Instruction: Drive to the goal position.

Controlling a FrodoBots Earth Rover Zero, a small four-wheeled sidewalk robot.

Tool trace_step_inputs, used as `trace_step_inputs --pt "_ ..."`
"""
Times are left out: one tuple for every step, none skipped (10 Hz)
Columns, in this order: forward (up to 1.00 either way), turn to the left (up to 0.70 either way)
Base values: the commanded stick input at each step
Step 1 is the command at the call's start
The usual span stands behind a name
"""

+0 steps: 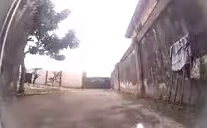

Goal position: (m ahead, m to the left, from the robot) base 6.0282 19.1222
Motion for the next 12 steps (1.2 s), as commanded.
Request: trace_step_inputs --pt "1.00 0.00" --pt "1.00 0.00" --pt "1.00 0.00" --pt "1.00 0.00" --pt "1.00 0.00" --pt "1.00 0.00" --pt "1.00 0.00" --pt "1.00 0.00" --pt "1.00 0.00" --pt "1.00 0.00" --pt "1.00 0.00" --pt "1.00 0.00"
